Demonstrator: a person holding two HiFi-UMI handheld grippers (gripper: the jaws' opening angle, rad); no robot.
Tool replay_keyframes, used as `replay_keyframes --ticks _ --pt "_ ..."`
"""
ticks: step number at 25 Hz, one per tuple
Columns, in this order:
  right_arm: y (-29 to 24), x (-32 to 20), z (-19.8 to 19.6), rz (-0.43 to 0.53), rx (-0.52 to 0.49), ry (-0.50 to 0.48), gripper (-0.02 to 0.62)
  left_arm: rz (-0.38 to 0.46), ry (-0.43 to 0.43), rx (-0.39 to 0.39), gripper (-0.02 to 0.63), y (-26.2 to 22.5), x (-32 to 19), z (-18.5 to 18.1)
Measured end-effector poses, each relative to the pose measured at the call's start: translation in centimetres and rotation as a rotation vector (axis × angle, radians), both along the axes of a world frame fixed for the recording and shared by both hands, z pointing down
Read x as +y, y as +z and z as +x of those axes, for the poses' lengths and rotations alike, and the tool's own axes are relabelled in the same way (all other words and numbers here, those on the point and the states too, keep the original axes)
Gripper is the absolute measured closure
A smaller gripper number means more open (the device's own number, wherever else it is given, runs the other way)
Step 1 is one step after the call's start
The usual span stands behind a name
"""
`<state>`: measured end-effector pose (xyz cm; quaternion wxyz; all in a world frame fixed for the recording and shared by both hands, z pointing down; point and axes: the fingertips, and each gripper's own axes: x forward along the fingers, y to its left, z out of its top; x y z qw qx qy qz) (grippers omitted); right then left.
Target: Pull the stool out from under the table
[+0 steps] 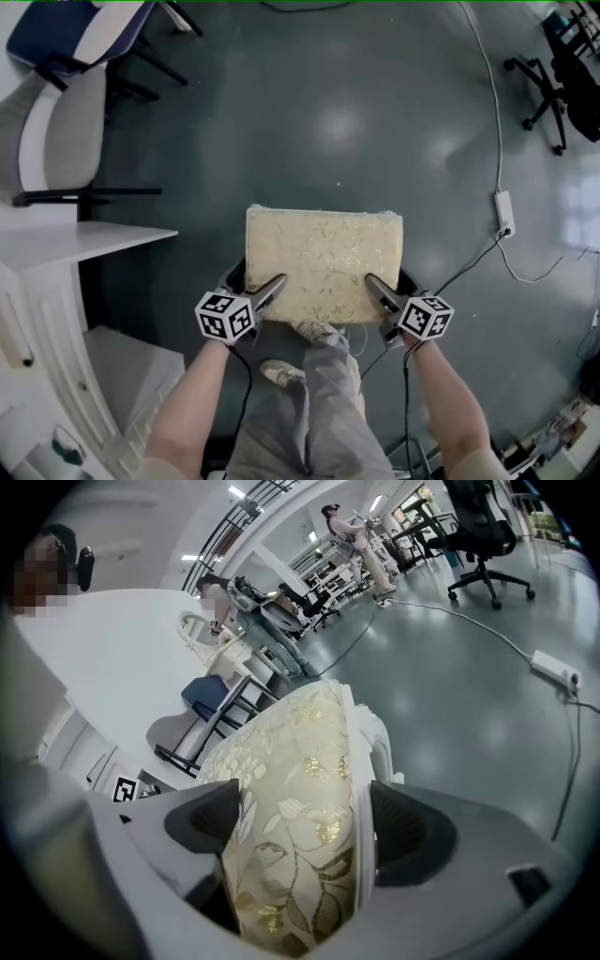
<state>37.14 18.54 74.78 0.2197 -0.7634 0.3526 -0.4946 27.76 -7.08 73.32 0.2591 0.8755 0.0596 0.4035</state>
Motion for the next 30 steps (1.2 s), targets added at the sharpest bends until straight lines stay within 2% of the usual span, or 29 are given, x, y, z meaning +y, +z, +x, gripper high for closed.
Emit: replay_keyframes --ticks 5,8,11,12,14,15,16,17,18,22,25,30 --pt "0.2 0.0 0.2 -0.018 -0.013 -0.01 0.155 -0.001 -0.003 -0.014 0.14 0.1 -0.2 0.1" --pt "-0.2 0.5 0.3 -0.101 0.007 -0.019 0.156 0.056 -0.025 -0.033 0.141 -0.1 -0.2 0.0" --pt "-1.0 0.8 -0.7 -0.194 0.007 -0.09 0.164 0.102 -0.002 -0.052 0.141 -0.7 0.4 -0.4" --pt "-1.5 0.9 -1.1 -0.218 0.01 -0.112 0.18 0.111 0.021 -0.047 0.143 -1.2 0.7 -0.4" --pt "-2.4 1.5 -1.4 -0.258 0.031 -0.124 0.26 0.12 0.046 -0.032 0.144 -2.3 1.0 -0.4" --pt "-3.1 1.9 -1.5 -0.267 0.045 -0.118 0.322 0.123 0.04 -0.026 0.15 -2.9 0.9 -0.5" --pt "-3.8 2.3 -1.6 -0.271 0.059 -0.113 0.395 0.131 0.026 -0.019 0.168 -3.5 0.7 -0.6" --pt "-4.7 2.5 -1.7 -0.271 0.072 -0.115 0.413 0.145 0.007 -0.009 0.237 -4.2 0.5 -0.8" --pt "-5.6 2.5 -1.9 -0.27 0.084 -0.125 0.423 0.159 -0.01 0.005 0.36 -4.9 0.2 -1.0" --pt "-10.0 1.5 -2.2 -0.247 0.161 -0.175 0.485 0.191 -0.021 0.033 0.411 -7.4 -0.2 -2.2" --pt "-14.3 0.1 -1.4 -0.208 0.23 -0.181 0.541 0.214 -0.047 0.059 0.472 -10.2 -0.7 -2.9" --pt "-22.5 -2.8 -0.9 -0.125 0.334 -0.227 0.566 0.303 -0.052 0.14 0.52 -16.6 -1.1 -3.4"
